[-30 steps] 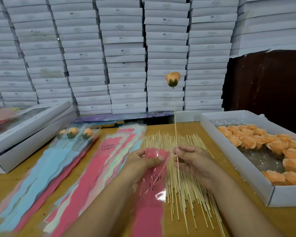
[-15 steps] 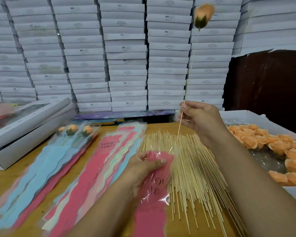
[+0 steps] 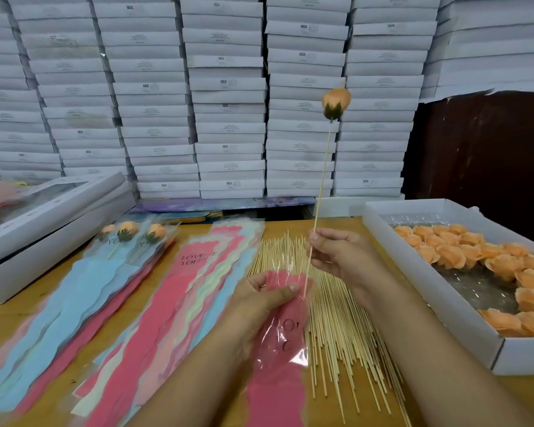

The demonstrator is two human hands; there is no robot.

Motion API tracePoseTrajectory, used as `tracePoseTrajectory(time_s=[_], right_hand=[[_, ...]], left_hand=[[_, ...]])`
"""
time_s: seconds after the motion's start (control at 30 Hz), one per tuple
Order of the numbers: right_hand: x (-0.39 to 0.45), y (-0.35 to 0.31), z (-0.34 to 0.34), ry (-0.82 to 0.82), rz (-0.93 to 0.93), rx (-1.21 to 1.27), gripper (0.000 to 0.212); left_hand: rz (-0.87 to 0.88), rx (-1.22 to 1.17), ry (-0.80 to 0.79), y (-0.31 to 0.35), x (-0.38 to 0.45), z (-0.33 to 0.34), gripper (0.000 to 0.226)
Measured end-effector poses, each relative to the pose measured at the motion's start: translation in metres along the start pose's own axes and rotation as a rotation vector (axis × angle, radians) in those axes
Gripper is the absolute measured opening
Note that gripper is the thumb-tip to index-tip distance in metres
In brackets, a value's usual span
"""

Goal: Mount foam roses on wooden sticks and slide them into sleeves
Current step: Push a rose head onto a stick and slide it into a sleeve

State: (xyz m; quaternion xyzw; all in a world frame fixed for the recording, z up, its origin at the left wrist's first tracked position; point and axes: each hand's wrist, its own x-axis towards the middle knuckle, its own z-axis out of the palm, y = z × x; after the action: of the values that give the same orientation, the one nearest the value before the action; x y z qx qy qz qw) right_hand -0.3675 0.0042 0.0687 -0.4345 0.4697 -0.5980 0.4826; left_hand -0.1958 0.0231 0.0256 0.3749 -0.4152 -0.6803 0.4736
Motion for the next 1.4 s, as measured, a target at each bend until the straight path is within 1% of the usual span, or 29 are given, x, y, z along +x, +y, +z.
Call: tracePoseTrajectory(time_s=[0.1,0.23,0.37,0.47,0.57,0.6,0.7,0.77,0.9,1.0,1.13,1.27,1.37,1.4], right_hand=[[0.0,0.003,0.002,-0.013,0.013,-0.049,0.017],[-0.001,0.004,0.003,-0.028,0.037,-0.14,0.019],[-0.003,0.004,0.005,-0.068,0.042,-0.209,0.018],[-0.002,-0.003,0.008,-0.069,-0.034,-0.245,0.031],[0.002,-0.013,0.008,-0.063,-0.122,-0.12,0.045],[0.004,-0.016,0.008,-0.07,-0.147,-0.105,0.044],[0.008,-0.024,0.009,-0.108,-0.19,-0.165,0.024],[0.01,-0.025,0.007,-0.103,-0.202,-0.227,0.017],[0.005,-0.022,0.0,-0.094,-0.23,-0.294,0.021],[-0.009,-0.012,-0.006,-0.149,-0.244,-0.331,0.023],[-0.027,0.003,-0.01,-0.23,-0.229,-0.368,0.02],[-0.03,0.005,-0.012,-0.287,-0.218,-0.407,0.035],[-0.023,-0.005,-0.013,-0.256,-0.234,-0.341,0.038],[-0.02,-0.009,-0.014,-0.232,-0.235,-0.316,0.041]], left_hand=[[0.026,0.007,-0.006,-0.004,-0.001,0.001,0.04],[0.01,0.006,-0.017,-0.004,-0.001,-0.001,0.035],[-0.003,0.012,-0.04,-0.002,-0.002,-0.001,0.038],[-0.022,-0.006,-0.06,-0.003,-0.004,0.001,0.045],[-0.044,0.001,-0.088,-0.006,-0.005,0.002,0.054],[-0.049,-0.001,-0.097,-0.006,-0.007,0.002,0.054],[-0.054,0.006,-0.098,-0.008,-0.009,0.004,0.052],[-0.056,-0.001,-0.095,-0.008,-0.01,0.004,0.051],[-0.052,-0.033,-0.084,-0.006,-0.01,0.003,0.05],[-0.051,-0.056,-0.061,-0.003,-0.009,0.002,0.045],[-0.056,-0.106,-0.069,0.0,-0.008,0.0,0.042],[-0.061,-0.093,-0.101,0.002,-0.011,0.001,0.04],[-0.072,-0.093,-0.1,0.001,-0.013,0.004,0.042],[-0.077,-0.091,-0.104,0.0,-0.014,0.004,0.043]])
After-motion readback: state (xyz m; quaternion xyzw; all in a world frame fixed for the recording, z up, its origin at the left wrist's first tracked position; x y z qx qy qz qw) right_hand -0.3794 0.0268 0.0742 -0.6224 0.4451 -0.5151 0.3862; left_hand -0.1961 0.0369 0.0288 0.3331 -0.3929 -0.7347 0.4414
